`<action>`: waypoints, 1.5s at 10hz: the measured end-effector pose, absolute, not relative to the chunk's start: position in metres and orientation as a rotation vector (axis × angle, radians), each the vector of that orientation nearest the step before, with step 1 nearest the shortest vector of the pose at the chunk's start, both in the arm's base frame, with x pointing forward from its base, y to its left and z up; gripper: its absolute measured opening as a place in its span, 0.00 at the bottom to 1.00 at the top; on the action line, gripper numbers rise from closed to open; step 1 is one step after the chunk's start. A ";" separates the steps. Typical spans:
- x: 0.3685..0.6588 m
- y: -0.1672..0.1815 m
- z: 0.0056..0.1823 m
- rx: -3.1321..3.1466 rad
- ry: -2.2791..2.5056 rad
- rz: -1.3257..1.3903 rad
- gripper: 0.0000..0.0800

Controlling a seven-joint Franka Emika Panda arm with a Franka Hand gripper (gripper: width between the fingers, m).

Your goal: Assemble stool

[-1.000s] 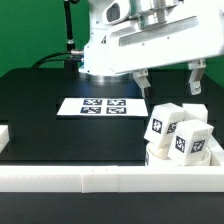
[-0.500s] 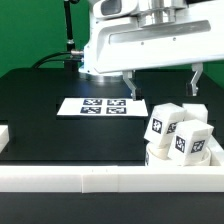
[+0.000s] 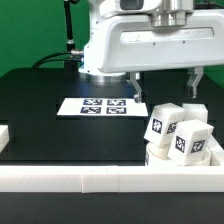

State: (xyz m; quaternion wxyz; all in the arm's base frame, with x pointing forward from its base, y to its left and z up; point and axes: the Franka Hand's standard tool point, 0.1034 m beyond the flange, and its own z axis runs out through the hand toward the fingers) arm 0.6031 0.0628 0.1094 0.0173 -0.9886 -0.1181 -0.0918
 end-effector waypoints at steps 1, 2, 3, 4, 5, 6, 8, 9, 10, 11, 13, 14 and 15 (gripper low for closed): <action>0.603 0.062 0.108 -3.073 -0.370 -0.286 0.81; 0.600 0.062 0.105 -3.074 -0.376 -0.259 0.81; 0.588 0.066 0.102 -3.072 -0.436 0.004 0.81; 0.590 0.065 0.101 -3.068 -0.480 0.143 0.81; 0.592 0.063 0.101 -3.061 -0.514 0.260 0.81; 0.601 0.060 0.101 -3.075 -0.541 0.173 0.81; 0.598 0.060 0.099 -3.075 -0.550 0.172 0.81; 0.600 0.058 0.098 -3.076 -0.562 0.160 0.81; 0.601 0.056 0.098 -3.079 -0.582 0.143 0.81; 0.601 0.055 0.095 -3.083 -0.582 0.134 0.81; 0.601 0.054 0.094 -3.085 -0.579 0.129 0.81; 0.600 0.054 0.094 -3.085 -0.578 0.131 0.65; 0.600 0.052 0.093 -3.086 -0.574 0.136 0.48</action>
Offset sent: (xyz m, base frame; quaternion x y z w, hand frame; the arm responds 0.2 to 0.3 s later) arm 0.0033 0.0007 -0.0054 0.0119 -0.1750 -0.0500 0.9832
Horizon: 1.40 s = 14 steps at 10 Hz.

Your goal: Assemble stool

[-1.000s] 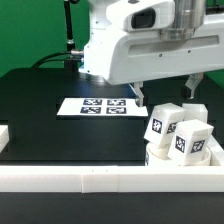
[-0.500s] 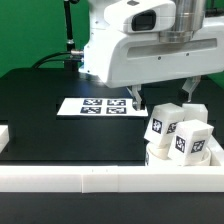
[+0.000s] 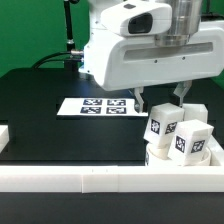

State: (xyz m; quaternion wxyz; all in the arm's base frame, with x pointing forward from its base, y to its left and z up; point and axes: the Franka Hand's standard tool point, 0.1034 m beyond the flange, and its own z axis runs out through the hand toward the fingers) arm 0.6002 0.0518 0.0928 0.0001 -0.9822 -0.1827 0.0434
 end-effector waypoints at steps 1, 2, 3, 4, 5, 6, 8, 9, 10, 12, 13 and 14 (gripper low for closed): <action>0.600 0.051 0.093 -3.087 -0.570 0.135 0.48; 0.600 0.051 0.093 -3.090 -0.552 0.135 0.41; 0.600 0.051 0.093 -3.105 -0.477 0.135 0.41; 0.601 0.051 0.093 -3.105 -0.478 0.135 0.41; 0.601 0.052 0.093 -3.116 -0.370 0.126 0.41; 0.602 0.051 0.092 -3.139 -0.092 0.101 0.41; 0.603 0.054 0.091 -3.121 0.406 0.062 0.42; 0.604 0.056 0.091 -3.064 0.681 0.057 0.42; 0.605 0.057 0.091 -2.987 0.940 0.055 0.42; 0.605 0.060 0.091 -2.806 1.399 0.049 0.42; 0.605 0.063 0.091 -2.714 1.574 0.049 0.42; 0.606 0.065 0.091 -2.602 1.757 0.046 0.42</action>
Offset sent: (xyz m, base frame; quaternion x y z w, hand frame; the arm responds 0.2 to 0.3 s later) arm 0.0000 0.0000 0.0000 0.0000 0.0000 0.0000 1.0000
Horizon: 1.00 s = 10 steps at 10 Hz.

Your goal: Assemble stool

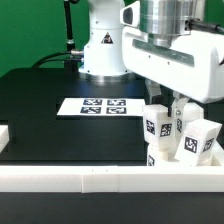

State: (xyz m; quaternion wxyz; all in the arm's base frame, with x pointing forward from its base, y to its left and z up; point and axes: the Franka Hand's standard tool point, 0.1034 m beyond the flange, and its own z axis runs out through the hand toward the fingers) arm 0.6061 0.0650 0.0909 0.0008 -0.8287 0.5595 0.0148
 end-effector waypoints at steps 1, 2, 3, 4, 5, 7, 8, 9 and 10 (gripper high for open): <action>0.607 0.067 0.091 -2.467 1.945 0.039 0.42; 0.608 0.066 0.091 -2.359 2.073 0.039 0.42; 0.608 0.065 0.091 -2.235 2.194 0.050 0.42; 0.608 0.061 0.091 -2.141 2.272 0.065 0.42; 0.607 0.059 0.091 -2.018 2.373 0.079 0.42; 0.606 0.058 0.090 -1.873 2.483 0.074 0.42; 0.607 0.058 0.090 -1.716 2.583 0.073 0.42; 0.608 0.057 0.090 -1.600 2.648 0.079 0.42; 0.608 0.057 0.090 -1.560 2.661 0.095 0.42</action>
Offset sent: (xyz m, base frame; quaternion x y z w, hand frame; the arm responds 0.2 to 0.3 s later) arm -0.0051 -0.0202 0.0024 -0.0020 -0.0064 0.2603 0.9655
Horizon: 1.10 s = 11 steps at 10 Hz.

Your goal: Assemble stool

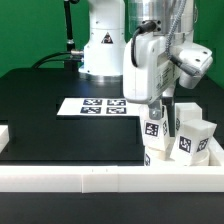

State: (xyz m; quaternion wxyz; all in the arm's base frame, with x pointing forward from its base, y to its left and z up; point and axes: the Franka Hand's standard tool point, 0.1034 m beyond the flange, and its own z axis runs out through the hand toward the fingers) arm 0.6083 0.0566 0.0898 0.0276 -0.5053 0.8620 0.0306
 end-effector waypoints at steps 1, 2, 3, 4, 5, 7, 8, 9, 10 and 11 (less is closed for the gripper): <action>0.609 0.058 0.090 -1.506 2.680 0.114 0.42; 0.609 0.060 0.090 -1.517 2.666 0.121 0.42; 0.609 0.061 0.089 -1.515 2.666 0.125 0.42; 0.609 0.061 0.090 -1.593 2.617 0.122 0.55; 0.611 0.062 0.099 -1.630 2.577 0.122 0.72; 0.612 0.065 0.116 -1.642 2.538 0.119 0.81; 0.611 0.064 0.114 -1.793 2.432 0.107 0.81; 0.611 0.064 0.113 -1.880 2.365 0.100 0.81; 0.611 0.063 0.113 -2.018 2.244 0.089 0.81; 0.611 0.063 0.113 -2.155 2.110 0.077 0.81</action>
Offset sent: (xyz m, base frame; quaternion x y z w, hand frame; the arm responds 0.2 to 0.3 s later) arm 0.0000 0.0000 0.0000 0.0000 0.0000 0.0000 1.0000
